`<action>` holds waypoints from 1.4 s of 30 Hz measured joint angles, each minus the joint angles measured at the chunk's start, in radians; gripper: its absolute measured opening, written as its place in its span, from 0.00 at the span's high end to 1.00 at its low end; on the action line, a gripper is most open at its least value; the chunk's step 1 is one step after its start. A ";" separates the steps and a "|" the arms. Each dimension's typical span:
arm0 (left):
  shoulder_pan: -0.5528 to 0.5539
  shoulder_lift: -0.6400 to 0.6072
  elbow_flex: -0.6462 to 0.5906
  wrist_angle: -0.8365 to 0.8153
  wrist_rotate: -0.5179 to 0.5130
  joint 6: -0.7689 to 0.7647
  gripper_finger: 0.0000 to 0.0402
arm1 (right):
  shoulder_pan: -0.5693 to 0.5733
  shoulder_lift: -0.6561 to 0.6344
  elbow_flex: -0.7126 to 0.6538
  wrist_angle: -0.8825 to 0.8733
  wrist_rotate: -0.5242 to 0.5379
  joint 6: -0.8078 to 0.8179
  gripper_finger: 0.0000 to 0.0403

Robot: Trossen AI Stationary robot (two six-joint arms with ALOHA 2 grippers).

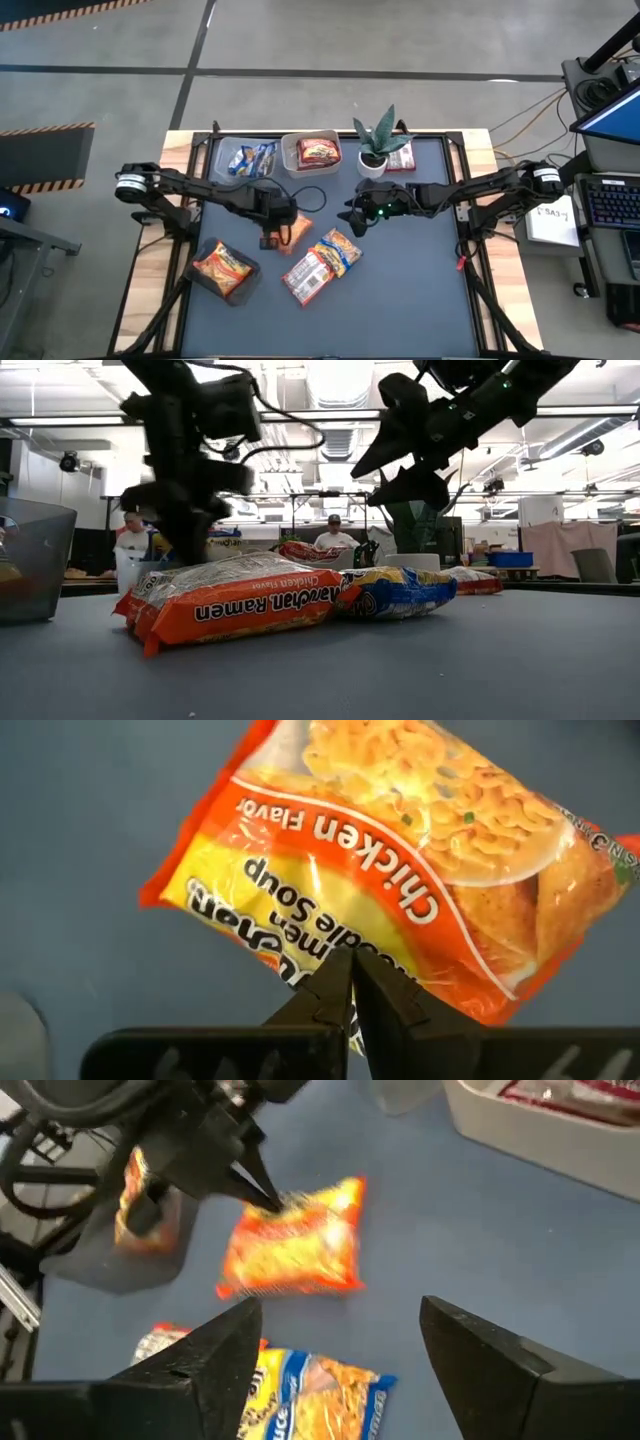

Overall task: Sort Maruchan noodles
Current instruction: Put the orange noodle pack into the black bin

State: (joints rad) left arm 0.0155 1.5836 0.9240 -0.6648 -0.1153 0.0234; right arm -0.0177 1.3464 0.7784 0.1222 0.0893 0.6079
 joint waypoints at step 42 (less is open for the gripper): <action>-0.001 -0.080 -0.249 0.305 0.143 -0.089 1.00 | -0.121 0.521 0.199 0.309 -0.246 0.133 0.19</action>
State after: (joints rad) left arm 0.0147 1.5032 0.6749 -0.3603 0.0277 -0.0659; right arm -0.1383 1.8671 0.9771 0.4312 -0.1570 0.7406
